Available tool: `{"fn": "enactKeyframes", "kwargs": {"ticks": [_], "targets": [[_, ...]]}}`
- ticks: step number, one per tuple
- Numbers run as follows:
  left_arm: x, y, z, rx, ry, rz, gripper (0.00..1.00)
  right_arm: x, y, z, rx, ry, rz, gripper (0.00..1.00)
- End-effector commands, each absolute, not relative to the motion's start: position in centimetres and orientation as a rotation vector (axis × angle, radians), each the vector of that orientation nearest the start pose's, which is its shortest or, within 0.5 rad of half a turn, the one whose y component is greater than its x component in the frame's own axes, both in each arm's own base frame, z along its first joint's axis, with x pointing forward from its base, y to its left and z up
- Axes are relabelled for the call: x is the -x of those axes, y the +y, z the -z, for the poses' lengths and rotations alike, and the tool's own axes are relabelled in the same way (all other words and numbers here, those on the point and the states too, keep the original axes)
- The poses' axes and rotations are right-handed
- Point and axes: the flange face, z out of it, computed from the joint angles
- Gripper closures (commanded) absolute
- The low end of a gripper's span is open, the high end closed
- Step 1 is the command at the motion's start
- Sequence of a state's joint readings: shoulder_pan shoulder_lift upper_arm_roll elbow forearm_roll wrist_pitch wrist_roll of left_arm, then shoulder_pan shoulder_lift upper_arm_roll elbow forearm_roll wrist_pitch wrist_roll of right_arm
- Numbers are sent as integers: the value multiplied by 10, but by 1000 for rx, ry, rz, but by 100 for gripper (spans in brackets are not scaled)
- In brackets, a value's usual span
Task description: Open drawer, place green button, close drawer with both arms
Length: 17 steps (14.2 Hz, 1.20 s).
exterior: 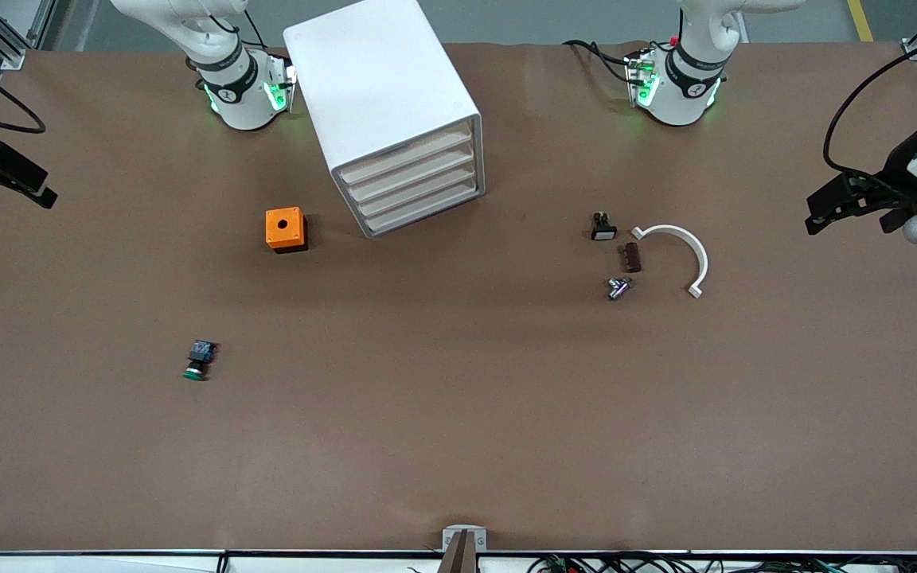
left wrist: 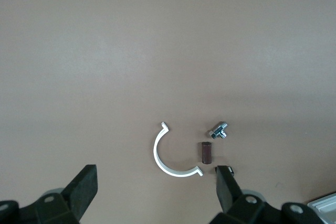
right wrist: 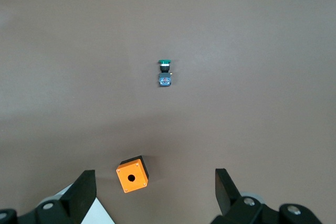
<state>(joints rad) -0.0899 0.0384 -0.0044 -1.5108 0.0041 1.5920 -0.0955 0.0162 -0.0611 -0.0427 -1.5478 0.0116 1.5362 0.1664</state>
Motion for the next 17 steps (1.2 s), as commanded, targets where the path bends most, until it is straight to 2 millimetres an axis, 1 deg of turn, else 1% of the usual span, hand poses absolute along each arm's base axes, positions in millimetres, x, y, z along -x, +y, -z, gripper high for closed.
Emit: {"fn": "enactKeyframes", "kwargs": {"ticks": [1, 5, 7, 8, 10, 11, 12, 13, 15, 17], "targets": [[-568, -50, -639, 3123, 33, 60, 0, -536, -15, -669, 3119, 312, 67, 0], [-568, -52, -637, 3134, 21, 54, 0, -536, -16, -668, 3119, 312, 67, 0], [-567, -61, -629, 3134, 41, 21, 0, -539, -14, -664, 3121, 310, 52, 0], [-567, -66, -616, 3130, 60, -46, 0, -539, -13, -663, 3121, 303, 50, 0], [-573, -91, -592, 3134, 127, -130, 0, -540, -10, -661, 3122, 298, 45, 0], [-576, -104, -576, 3162, 162, -189, 0, -541, -12, -661, 3122, 302, 48, 0], [-581, -112, -562, 3201, 186, -242, 0, -540, -13, -661, 3122, 305, 45, 0], [-586, -121, -544, 3251, 229, -310, 0, -540, -14, -661, 3121, 307, 48, 0], [-590, -147, -507, 3325, 373, -473, 0, -540, -14, -661, 3121, 310, 45, 0], [-591, -178, -471, 3386, 424, -628, 0, -540, -14, -661, 3121, 310, 45, 0]]}}
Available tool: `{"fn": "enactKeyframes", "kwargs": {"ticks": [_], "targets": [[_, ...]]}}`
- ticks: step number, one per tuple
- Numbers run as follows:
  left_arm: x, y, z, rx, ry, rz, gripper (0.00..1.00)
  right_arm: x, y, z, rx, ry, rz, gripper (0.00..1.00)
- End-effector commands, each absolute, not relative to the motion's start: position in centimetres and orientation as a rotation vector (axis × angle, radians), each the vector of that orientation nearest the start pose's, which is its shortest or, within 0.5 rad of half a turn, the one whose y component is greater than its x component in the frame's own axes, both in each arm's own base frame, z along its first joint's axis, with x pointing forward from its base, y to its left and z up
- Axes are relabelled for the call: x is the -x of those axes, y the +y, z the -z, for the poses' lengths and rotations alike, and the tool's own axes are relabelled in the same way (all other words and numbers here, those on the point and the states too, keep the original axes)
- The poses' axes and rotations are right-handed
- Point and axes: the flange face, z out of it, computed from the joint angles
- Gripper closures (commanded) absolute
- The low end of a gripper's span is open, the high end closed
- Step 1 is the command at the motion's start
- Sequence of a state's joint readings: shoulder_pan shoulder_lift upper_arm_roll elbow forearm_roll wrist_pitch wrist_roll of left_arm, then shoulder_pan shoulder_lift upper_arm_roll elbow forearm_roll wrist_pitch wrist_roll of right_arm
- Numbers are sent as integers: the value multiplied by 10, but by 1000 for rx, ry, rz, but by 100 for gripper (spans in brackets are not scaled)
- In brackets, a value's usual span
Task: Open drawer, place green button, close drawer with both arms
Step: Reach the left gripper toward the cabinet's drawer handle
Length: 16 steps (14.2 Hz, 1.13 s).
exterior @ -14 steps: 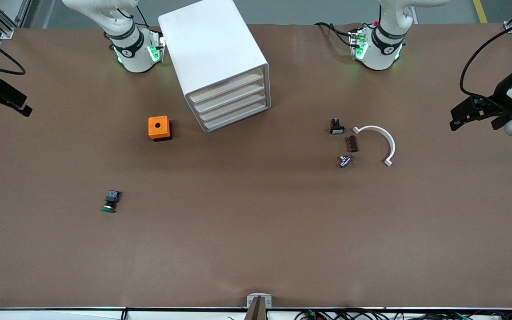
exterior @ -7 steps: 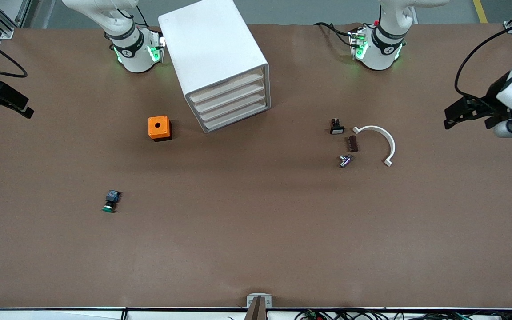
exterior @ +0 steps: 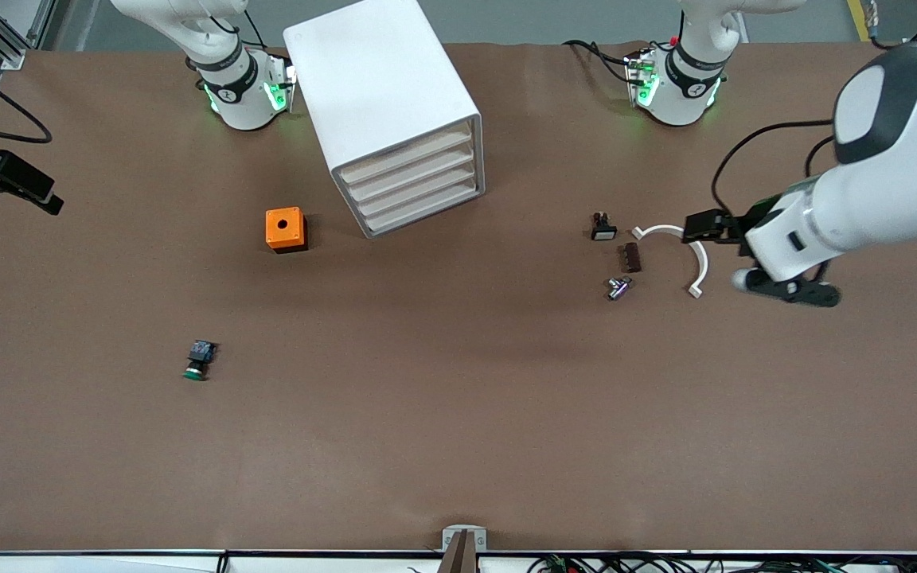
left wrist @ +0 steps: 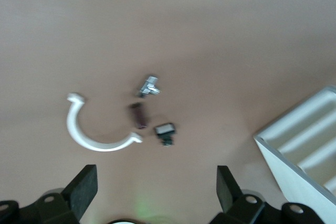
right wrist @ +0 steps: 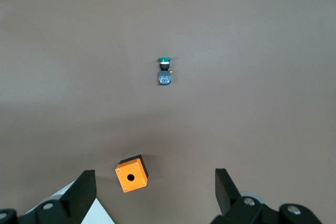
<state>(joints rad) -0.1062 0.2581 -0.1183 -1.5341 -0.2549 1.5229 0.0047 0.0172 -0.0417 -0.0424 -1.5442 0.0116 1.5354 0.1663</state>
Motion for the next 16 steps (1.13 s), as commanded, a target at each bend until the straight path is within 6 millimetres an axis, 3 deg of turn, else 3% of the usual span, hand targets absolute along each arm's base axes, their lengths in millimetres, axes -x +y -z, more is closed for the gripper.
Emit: {"fn": "enactKeyframes", "kwargs": {"ticks": [1, 5, 9, 12, 16], "targets": [[-591, -191, -457, 3434, 422, -705, 0, -541, -13, -661, 3121, 307, 45, 0], [-581, -242, -414, 3541, 478, -962, 0, -547, -13, -651, 3124, 307, 14, 0], [-564, -296, -354, 3616, 786, -1082, 0, -547, -16, -650, 3125, 315, 12, 0], [-556, -318, -285, 3697, 1024, -1280, 0, -551, -17, -641, 3134, 317, -11, 0], [-534, -336, -236, 3820, 1163, -1359, 0, -564, -16, -620, 3139, 319, -66, 0]]}}
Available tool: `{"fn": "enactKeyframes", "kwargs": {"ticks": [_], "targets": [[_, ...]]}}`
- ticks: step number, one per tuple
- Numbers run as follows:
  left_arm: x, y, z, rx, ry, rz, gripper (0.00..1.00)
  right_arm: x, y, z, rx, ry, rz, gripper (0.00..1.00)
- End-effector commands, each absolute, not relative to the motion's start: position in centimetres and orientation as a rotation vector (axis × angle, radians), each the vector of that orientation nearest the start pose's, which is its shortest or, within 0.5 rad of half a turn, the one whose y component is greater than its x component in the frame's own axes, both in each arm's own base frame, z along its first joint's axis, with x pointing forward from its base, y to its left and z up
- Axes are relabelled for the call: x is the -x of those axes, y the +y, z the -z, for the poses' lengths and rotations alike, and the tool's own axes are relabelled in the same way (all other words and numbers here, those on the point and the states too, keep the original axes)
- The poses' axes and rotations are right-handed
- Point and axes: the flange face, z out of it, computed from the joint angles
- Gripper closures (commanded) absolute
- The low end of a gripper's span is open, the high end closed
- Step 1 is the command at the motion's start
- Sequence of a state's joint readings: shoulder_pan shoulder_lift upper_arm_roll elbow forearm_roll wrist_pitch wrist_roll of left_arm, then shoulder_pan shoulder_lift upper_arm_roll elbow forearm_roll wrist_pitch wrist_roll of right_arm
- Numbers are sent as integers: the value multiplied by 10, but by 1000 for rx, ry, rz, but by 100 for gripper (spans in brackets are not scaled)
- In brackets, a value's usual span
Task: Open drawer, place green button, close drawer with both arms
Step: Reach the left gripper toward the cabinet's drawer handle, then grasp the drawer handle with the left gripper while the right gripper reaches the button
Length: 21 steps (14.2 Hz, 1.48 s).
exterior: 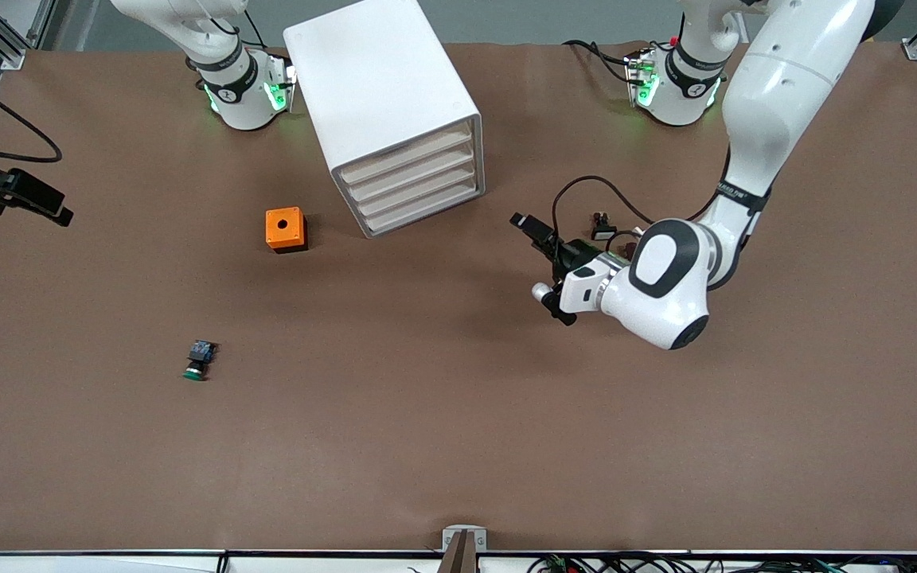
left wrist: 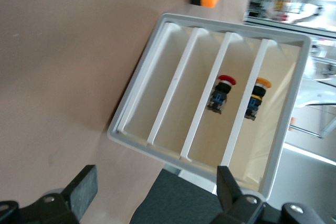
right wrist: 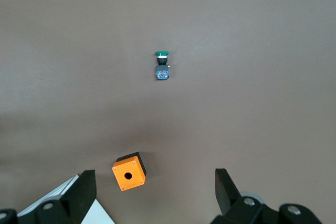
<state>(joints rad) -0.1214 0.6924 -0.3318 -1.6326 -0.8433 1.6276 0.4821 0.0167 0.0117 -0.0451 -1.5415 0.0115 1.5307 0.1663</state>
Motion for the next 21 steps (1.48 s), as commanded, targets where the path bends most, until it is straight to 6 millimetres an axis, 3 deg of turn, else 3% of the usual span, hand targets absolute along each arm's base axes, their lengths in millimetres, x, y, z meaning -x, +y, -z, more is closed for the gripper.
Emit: {"fn": "enactKeyframes", "kwargs": {"ticks": [1, 3, 6, 10, 12, 16, 19, 21], "targets": [[-526, -346, -228, -1836, -579, 651, 0, -568, -17, -612, 3140, 324, -88, 0], [-508, -370, -209, -1773, -559, 630, 0, -578, -17, -591, 3143, 324, -143, 0], [-475, -403, -177, -1689, -535, 582, 0, -587, -19, -573, 3150, 327, -179, 0], [-450, -425, -147, -1622, -506, 589, 0, -607, -29, -537, 3135, 364, -209, 0], [-430, -443, -125, -1580, -493, 558, 0, -608, -49, -530, 3100, 404, -228, 0], [-414, -461, -114, -1569, -453, 556, 0, -616, -32, -503, 3124, 364, -289, 0], [-404, -468, -108, -1560, -449, 568, 0, -620, -4, -470, 3131, 391, -327, 0], [-403, -468, -104, -1558, -452, 561, 0, -623, 4, -435, 3135, 394, -297, 0]]}}
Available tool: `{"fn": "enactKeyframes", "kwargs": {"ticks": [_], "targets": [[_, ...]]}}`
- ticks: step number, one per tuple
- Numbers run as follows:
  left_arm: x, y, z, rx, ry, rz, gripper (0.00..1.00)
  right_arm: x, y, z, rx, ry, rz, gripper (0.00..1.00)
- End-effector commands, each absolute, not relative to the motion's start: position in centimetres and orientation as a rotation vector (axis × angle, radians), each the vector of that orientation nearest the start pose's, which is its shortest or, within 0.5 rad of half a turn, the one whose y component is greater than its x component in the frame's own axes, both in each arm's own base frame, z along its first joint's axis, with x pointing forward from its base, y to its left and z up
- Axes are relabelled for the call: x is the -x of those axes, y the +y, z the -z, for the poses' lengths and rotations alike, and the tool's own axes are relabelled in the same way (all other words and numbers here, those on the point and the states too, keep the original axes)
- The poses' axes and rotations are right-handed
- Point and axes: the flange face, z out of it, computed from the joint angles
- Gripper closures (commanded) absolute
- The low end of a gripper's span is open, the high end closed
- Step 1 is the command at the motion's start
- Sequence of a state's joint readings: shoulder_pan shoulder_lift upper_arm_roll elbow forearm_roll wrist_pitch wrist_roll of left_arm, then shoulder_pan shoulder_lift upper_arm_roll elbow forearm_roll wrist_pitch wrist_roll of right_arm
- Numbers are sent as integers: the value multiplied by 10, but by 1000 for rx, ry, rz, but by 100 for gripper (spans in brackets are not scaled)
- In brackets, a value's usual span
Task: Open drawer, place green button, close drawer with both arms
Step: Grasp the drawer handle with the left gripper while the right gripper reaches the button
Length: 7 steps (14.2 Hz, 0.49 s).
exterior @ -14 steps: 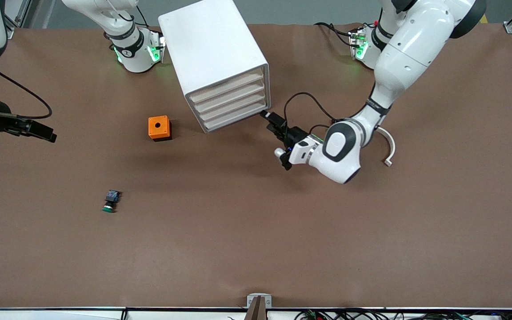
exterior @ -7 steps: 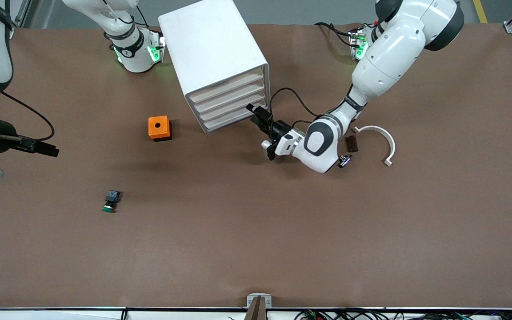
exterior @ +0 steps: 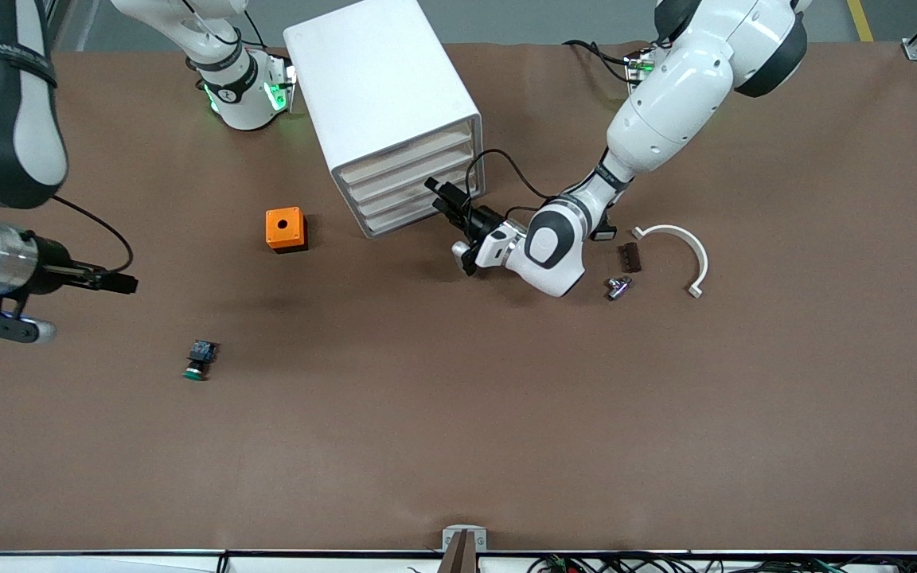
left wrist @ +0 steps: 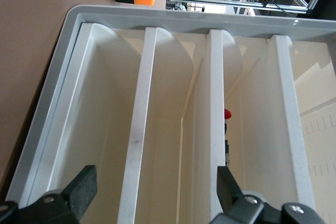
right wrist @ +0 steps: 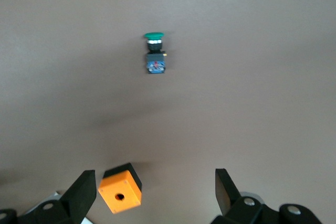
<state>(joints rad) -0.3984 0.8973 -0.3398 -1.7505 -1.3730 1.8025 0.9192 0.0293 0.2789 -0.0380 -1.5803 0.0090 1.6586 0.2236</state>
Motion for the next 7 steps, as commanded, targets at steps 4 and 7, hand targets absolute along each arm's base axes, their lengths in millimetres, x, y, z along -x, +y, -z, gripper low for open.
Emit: {"fn": "enactKeyframes", "kwargs": {"ticks": [4, 7], "targets": [[-395, -477, -100, -1569, -479, 529, 9, -630, 3, -368, 3137, 397, -203, 0], [-382, -490, -94, -1562, -482, 485, 28, -639, 0, -342, 3167, 375, -162, 0]]}}
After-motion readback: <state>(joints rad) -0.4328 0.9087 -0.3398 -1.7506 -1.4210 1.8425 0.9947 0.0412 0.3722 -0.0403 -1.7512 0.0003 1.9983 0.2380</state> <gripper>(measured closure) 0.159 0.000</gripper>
